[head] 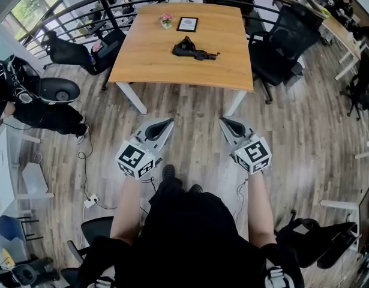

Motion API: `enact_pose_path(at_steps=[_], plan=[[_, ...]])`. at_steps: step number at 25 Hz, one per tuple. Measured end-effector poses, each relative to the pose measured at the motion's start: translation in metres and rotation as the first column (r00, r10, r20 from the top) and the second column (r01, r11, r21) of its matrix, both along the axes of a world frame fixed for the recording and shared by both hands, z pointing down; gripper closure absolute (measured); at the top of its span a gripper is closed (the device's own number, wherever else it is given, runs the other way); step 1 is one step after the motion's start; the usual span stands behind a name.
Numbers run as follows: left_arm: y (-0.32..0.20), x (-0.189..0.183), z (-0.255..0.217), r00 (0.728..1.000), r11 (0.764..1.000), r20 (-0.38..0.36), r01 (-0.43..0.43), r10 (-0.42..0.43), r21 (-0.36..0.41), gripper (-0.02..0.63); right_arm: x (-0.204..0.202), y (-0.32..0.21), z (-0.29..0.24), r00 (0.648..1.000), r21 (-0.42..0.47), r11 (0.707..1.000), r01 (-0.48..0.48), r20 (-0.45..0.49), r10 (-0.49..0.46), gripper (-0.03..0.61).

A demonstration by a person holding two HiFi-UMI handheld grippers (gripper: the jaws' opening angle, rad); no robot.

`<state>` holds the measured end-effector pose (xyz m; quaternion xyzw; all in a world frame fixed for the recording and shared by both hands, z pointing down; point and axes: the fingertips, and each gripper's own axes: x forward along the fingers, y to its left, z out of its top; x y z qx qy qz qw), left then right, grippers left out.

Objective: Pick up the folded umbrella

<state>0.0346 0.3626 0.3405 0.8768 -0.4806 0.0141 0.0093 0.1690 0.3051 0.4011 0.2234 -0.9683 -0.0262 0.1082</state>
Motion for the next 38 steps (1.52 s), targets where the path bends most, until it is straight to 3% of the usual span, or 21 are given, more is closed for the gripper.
enact_pose_path(at_steps=[15, 19, 38], plan=[[-0.018, -0.015, 0.009, 1.000, 1.000, -0.018, 0.015, -0.015, 0.000, 0.594, -0.005, -0.017, 0.006, 1.000, -0.006, 1.000, -0.012, -0.011, 0.012, 0.571], [-0.029, -0.026, 0.012, 0.998, 1.000, -0.056, 0.008, -0.008, -0.005, 0.594, -0.013, -0.027, 0.012, 1.000, -0.013, 1.000, -0.017, -0.018, 0.017, 0.571], [-0.141, -0.110, 0.046, 0.991, 0.993, -0.126, -0.060, 0.047, -0.104, 0.594, -0.065, -0.123, 0.034, 0.988, -0.081, 0.985, -0.150, -0.051, 0.147, 0.571]])
